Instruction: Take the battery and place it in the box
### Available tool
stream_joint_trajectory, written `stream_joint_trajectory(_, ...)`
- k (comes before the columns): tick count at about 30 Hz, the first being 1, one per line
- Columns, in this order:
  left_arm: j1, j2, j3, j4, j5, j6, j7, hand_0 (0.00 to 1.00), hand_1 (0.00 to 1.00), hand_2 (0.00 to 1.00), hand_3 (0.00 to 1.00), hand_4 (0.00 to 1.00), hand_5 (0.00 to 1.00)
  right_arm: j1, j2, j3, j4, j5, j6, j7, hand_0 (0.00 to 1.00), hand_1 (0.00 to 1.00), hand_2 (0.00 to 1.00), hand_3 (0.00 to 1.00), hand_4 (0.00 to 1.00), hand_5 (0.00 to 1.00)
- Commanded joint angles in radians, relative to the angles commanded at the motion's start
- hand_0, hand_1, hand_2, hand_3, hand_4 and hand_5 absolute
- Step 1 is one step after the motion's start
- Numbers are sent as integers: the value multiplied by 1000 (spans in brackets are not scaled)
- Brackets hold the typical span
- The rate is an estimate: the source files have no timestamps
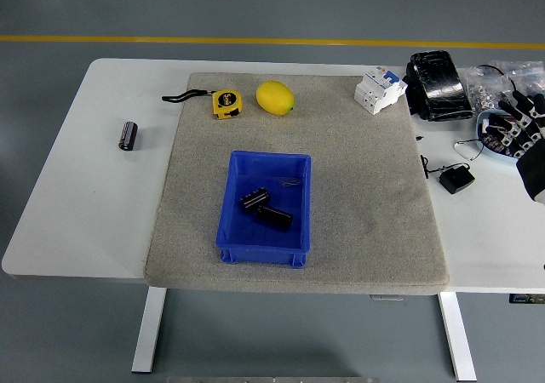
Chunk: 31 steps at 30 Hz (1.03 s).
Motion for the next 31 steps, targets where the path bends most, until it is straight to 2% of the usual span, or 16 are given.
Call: stream_joint_trajectory(31,-1,0,-9,-1,18,-3,10,678,693,814,819,712,993,1,4,3,-1,31,8,-2,763,749,812,863,998,803)
